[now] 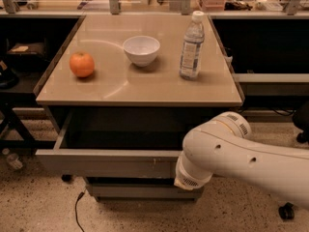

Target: Close top drawer

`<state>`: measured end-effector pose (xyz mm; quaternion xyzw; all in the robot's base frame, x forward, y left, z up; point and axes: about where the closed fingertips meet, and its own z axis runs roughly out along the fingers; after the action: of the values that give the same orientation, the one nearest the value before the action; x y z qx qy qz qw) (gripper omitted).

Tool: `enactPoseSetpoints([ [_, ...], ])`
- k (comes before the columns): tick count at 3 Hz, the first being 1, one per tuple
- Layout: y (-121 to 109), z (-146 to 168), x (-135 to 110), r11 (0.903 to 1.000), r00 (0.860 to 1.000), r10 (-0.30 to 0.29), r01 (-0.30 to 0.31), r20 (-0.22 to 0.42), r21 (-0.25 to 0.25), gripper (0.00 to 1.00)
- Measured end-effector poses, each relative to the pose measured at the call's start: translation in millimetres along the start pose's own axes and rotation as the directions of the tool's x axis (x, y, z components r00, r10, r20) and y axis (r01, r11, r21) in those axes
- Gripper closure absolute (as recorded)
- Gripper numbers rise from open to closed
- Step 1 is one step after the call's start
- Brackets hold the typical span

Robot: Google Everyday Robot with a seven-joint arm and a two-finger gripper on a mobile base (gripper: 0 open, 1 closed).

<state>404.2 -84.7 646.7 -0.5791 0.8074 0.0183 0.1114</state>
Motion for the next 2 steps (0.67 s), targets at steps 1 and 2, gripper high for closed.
enactPoseSetpoints([
  [1,-30.4,10.9,-2.5,0.9989,0.999,0.016,-0.014,-0.042,0.045,1.00],
  [2,-39.2,14.4,-1.8,0.9983,0.998,0.022,-0.018,-0.056,0.055,1.00],
])
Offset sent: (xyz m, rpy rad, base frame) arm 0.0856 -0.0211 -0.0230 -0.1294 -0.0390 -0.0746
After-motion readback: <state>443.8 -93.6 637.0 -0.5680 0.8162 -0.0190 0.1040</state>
